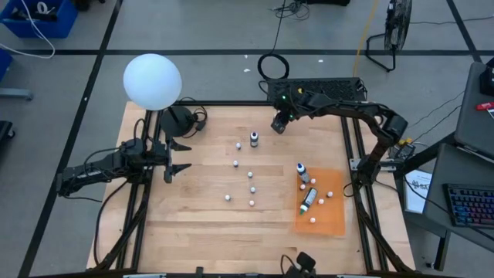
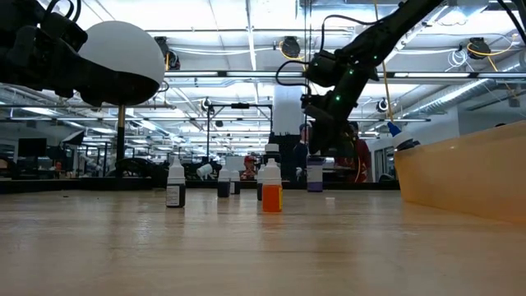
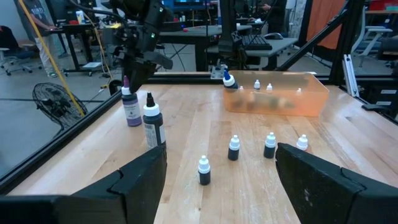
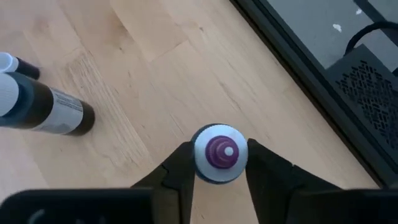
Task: Pick & Place food coloring
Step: Put the big purple food coloring bottle into the orange bin
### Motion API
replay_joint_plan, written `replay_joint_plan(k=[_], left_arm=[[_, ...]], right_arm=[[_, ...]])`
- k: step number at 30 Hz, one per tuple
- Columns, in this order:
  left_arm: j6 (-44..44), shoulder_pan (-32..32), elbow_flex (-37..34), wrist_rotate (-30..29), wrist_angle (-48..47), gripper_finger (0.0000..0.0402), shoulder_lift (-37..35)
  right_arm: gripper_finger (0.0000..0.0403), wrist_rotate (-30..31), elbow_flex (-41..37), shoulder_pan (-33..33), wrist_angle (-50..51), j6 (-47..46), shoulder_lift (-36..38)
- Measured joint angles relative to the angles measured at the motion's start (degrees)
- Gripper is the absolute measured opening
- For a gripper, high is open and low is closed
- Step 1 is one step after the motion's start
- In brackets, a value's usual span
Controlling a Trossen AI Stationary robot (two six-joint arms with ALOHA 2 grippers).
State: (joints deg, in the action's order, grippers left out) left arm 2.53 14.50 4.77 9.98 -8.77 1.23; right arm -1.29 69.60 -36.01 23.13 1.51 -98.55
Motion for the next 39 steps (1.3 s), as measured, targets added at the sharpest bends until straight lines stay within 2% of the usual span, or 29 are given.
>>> replay_joint_plan(k=[7, 10, 16, 20, 24, 30, 34, 39], left_arm=[[0.0, 0.0, 0.0, 0.0, 0.0, 0.0299, 0.0], [0.0, 0.0, 0.0, 0.0, 0.0, 0.0299, 0.0], [0.0, 0.0, 0.0, 0.0, 0.0, 0.0299, 0.0], [0.0, 0.0, 0.0, 0.0, 0.0, 0.0299, 0.0], [0.0, 0.0, 0.0, 0.0, 0.0, 0.0299, 0.0], [0.0, 0.0, 0.0, 0.0, 0.0, 0.0299, 0.0], [0.0, 0.0, 0.0, 0.0, 0.0, 0.0299, 0.0], [0.0, 0.0, 0.0, 0.0, 0.0, 0.0299, 0.0]], right_arm=[[0.0106, 1.2, -3.1, 0.1, -3.7, 2.9, 0.3], [0.0106, 1.5, -3.3, 2.1, -4.0, 3.5, 1.8], [0.0106, 2.1, -3.4, 10.9, 0.0, 3.8, 11.8], [0.0106, 11.6, -3.5, 20.0, 6.9, 2.6, 19.9], [0.0106, 18.2, -3.3, 28.9, 15.5, -5.4, 28.4], [0.0106, 28.1, -7.2, 41.6, 30.9, -24.4, 37.8], [0.0106, 31.5, -11.8, 48.1, 40.0, -38.5, 42.7], [0.0105, 31.4, -16.4, 53.7, 42.1, -48.5, 47.4]])
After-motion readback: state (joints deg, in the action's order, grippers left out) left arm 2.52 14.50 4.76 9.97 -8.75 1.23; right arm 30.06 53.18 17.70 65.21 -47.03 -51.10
